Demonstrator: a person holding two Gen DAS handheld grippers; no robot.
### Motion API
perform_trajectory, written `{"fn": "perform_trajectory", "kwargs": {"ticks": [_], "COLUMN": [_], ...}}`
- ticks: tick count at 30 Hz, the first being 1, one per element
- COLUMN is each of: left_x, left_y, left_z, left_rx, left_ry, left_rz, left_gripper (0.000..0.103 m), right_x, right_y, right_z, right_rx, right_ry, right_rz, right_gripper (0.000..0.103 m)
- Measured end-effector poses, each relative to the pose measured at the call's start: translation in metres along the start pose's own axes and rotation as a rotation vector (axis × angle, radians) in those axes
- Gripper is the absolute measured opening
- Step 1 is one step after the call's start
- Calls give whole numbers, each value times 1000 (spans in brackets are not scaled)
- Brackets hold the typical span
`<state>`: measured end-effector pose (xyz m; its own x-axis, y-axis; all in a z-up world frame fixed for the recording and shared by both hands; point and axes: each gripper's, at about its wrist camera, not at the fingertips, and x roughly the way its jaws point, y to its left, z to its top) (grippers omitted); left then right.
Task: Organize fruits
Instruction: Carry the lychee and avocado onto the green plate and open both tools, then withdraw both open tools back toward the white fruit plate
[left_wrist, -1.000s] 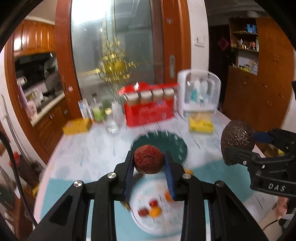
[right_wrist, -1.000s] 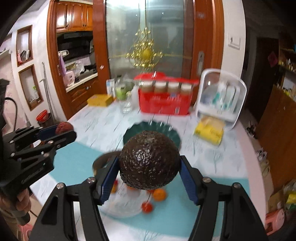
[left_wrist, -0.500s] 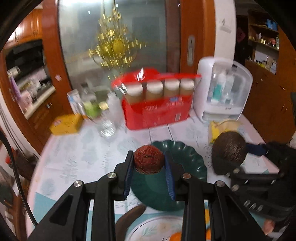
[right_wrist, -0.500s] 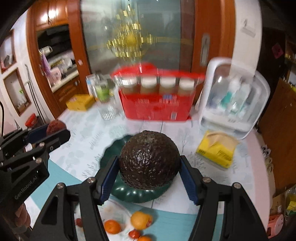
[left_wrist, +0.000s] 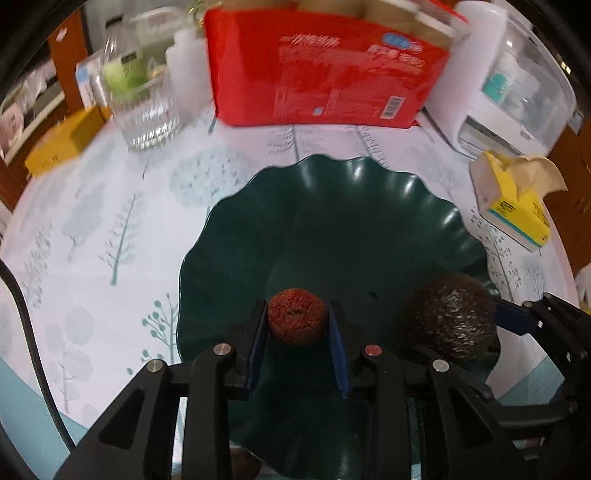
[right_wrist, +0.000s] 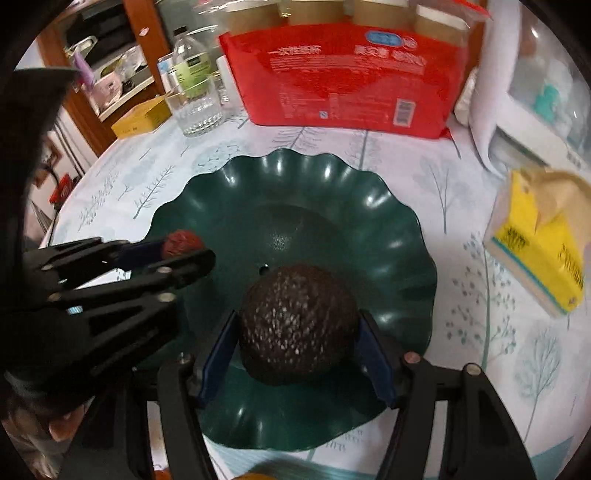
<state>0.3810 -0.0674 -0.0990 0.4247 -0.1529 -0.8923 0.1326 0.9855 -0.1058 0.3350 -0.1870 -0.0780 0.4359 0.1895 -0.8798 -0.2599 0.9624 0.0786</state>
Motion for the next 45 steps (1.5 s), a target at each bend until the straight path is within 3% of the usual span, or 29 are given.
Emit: {"fn": "perform_trajectory", "kwargs": {"ticks": [1, 3, 6, 8, 19, 24, 33, 40, 45], "left_x": [2, 5, -1, -8, -103, -165, -249, -281, -285], "left_y": [2, 5, 6, 8, 7, 11, 21, 15, 9], "left_z": [-1, -3, -7, -8, -42, -76, -149, -199, -229], "left_rx": [-7, -16, -2, -3, 49, 59, 94, 135, 133], "left_ry": [0, -1, -38, -45, -147, -218, -325, -373, -377], "left_rz": [2, 5, 3, -4, -7, -39, 2, 68, 63], "left_gripper": [38, 63, 77, 81, 82, 83, 86, 86, 86], "right_x": [0, 0, -1, -5, -61, -104, -177, -215, -222], "right_y": [1, 4, 6, 2, -1, 23, 77, 104, 102], "right_z": [1, 0, -5, -8, -37, -55, -105, -143, -169], "right_rx": [-7, -26, -43, -32, 56, 44, -36, -53, 9], "right_ry": [-4, -15, -36, -50, -83, -116, -197, -274, -269], "right_rz": [-6, -17, -27, -29, 9, -12, -92, -139, -147], "right_gripper": [65, 65, 66, 66, 66, 66, 66, 67, 67]}}
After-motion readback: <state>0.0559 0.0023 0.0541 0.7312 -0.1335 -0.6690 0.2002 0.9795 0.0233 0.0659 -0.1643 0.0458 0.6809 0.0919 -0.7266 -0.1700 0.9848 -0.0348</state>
